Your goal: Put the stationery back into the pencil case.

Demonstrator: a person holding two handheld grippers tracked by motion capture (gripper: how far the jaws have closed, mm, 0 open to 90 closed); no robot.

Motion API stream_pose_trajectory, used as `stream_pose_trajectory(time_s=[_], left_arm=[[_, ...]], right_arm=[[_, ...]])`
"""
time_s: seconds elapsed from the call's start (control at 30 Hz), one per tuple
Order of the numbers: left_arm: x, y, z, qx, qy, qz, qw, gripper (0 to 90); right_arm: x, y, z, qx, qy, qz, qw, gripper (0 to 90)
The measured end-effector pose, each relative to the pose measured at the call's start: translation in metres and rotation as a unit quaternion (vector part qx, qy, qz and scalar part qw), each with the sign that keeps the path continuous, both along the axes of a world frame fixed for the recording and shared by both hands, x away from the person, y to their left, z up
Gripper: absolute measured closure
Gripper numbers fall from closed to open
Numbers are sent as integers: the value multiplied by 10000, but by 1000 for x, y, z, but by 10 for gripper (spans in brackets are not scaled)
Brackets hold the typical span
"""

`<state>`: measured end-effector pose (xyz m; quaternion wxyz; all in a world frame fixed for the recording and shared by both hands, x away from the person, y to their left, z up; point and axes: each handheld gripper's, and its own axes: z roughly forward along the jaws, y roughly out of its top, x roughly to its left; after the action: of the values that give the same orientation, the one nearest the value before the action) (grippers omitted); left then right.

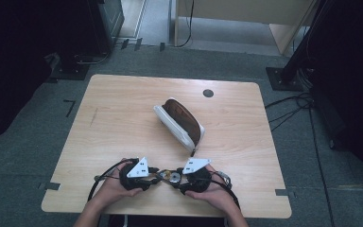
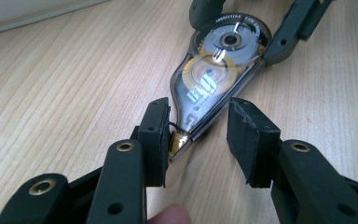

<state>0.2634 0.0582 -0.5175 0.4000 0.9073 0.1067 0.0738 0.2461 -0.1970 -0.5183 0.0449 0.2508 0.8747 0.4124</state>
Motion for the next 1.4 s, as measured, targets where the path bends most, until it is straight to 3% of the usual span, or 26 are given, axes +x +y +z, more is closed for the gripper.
stream_pose_trajectory(time_s=[0.17, 0.37, 0.57, 0.77, 0.83, 0.97, 1.03, 1.13, 1.23, 1.3, 1.4], left_arm=[[-3, -4, 0, 41, -182, -39, 9998, 543], [-8, -8, 0, 70, -435, -148, 9989, 507], [-14, -14, -1, 97, -712, -179, 9973, 502], [-16, -14, -1, 105, -767, -273, 9966, 541], [-16, -15, -1, 136, -777, -318, 9964, 590], [-15, -15, -1, 134, -722, -332, 9967, 659], [-14, -14, -1, 147, -697, -322, 9969, 767], [-14, -13, -1, 126, -625, -379, 9972, 781], [-12, -12, -1, 74, -481, -491, 9976, 786], [-11, -11, 0, 58, -393, -551, 9977, 787], [-11, -10, 0, 28, -260, -688, 9973, 787]], right_arm=[[6, -6, 2, 272, 574, -159, 9979, 417], [13, -10, 2, 647, 1239, -383, 9894, 417], [15, -8, 5, 776, 1580, -399, 9836, 417], [17, -9, 6, 1007, 1881, -480, 9758, 416], [18, -8, 6, 1025, 1925, -478, 9748, 416], [18, -10, 7, 1102, 1875, -451, 9750, 409], [17, -10, 8, 1070, 1731, -360, 9784, 459], [13, -8, 8, 851, 1361, -256, 9867, 463], [11, -8, 8, 871, 948, -142, 9916, 470], [10, -9, 9, 918, 738, -61, 9930, 468], [7, -5, 9, 871, 391, 277, 9950, 496]])
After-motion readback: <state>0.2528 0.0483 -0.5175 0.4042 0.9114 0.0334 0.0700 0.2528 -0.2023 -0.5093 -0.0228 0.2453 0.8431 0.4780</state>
